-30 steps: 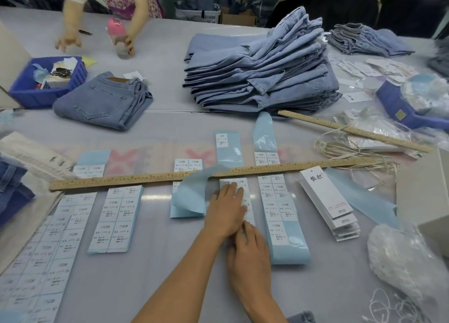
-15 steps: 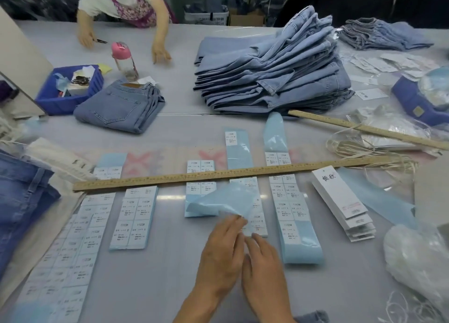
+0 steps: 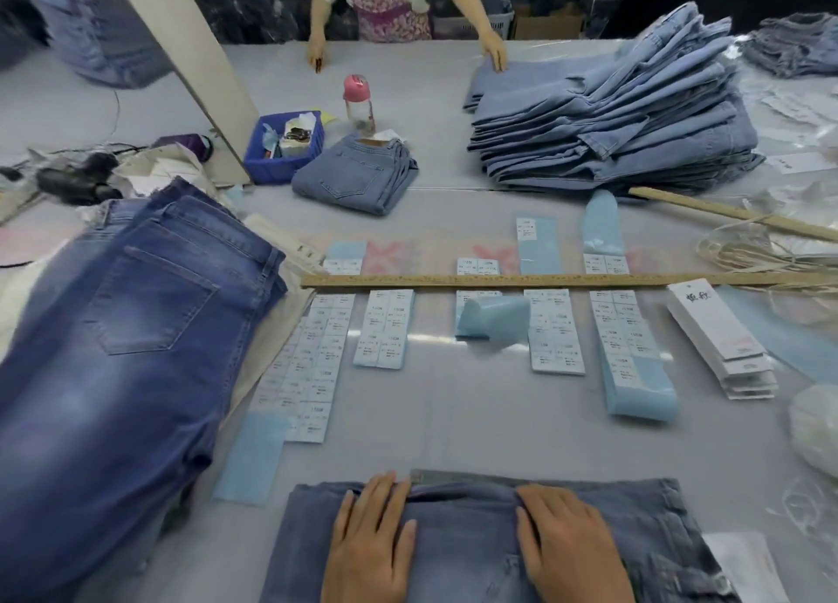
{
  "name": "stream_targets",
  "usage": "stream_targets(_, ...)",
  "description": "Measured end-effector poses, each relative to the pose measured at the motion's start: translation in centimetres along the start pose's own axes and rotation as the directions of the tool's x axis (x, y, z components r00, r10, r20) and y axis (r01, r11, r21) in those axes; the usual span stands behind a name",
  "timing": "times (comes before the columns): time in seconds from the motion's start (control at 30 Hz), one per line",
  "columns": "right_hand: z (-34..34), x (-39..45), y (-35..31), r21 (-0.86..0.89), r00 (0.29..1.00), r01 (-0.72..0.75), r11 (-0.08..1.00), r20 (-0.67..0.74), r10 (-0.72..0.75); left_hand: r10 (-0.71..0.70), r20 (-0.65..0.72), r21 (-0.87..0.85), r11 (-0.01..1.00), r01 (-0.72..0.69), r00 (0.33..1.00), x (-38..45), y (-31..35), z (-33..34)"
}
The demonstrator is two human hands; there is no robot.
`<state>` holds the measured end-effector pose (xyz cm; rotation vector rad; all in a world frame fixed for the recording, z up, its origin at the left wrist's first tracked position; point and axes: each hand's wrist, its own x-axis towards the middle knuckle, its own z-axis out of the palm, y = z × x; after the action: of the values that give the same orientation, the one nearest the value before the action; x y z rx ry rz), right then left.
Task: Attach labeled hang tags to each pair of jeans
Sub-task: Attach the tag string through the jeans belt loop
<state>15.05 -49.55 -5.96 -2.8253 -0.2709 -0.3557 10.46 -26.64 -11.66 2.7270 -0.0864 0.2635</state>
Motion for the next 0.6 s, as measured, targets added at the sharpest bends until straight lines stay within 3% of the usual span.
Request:
stream_targets(0.1,-2.0,-0.5,0.6,-0.023,0.998,0.009,1.0,0.063,-0.007,-0.03,-0.071,-0.127,0.992,0.021,0.997,-0.3,0.0,-1.0)
stream_targets(0.17,-2.4,-0.8,0.1,-0.048,0.997,0.034,0.998,0.076,-0.03,-0.292,-0.204,-0.334,0.918,0.214,0.934,-0.1,-0.7,-3.0)
stream_targets(0.2,-2.4,-0.7,-0.1,-0.035,0.996,0.03,0.999,0.091,-0.026,-0.492,-0.266,-0.465,0.819,0.336,0.829,0.2,-1.8,-4.5)
stream_targets(0.27,-2.8,-0.6,-0.4,-0.025,0.991,-0.009,1.0,0.134,0.012,-0.742,-0.416,-0.571,0.663,0.484,0.526,0.3,-6.1,-8.6)
stream_targets(0.3,-2.7,-0.6,-0.5,-0.026,0.986,-0.041,0.999,0.159,0.045,-0.76,-0.508,-0.536,0.648,0.541,0.406,-0.1,-9.0,-11.2)
stream_targets(0.37,-2.3,-0.9,-0.8,-0.044,0.98,-0.067,0.997,0.186,0.074,-0.798,-0.55,-0.499,0.552,0.668,0.248,-1.6,-15.3,-16.3)
stream_targets(0.4,-2.0,-0.9,-0.9,-0.049,0.982,-0.057,0.997,0.179,0.065,-0.845,-0.508,-0.523,0.454,0.721,0.164,-2.2,-17.9,-18.7)
stream_targets(0.47,-1.7,-0.8,-0.9,-0.063,0.987,-0.042,0.997,0.151,0.051,-0.958,-0.286,-0.672,0.203,0.712,0.004,-3.2,-22.0,-22.3)
stream_targets(0.53,-1.3,-0.6,-0.8,-0.071,0.99,-0.037,0.997,0.132,0.046,-0.998,-0.049,-0.849,0.022,0.527,-0.037,-4.0,-24.8,-23.9)
stream_targets(0.6,-1.0,-0.3,-1.0,-0.065,0.989,-0.041,0.997,0.139,0.05,-0.997,0.052,-0.939,-0.071,0.336,-0.064,-5.0,-27.0,-24.7)
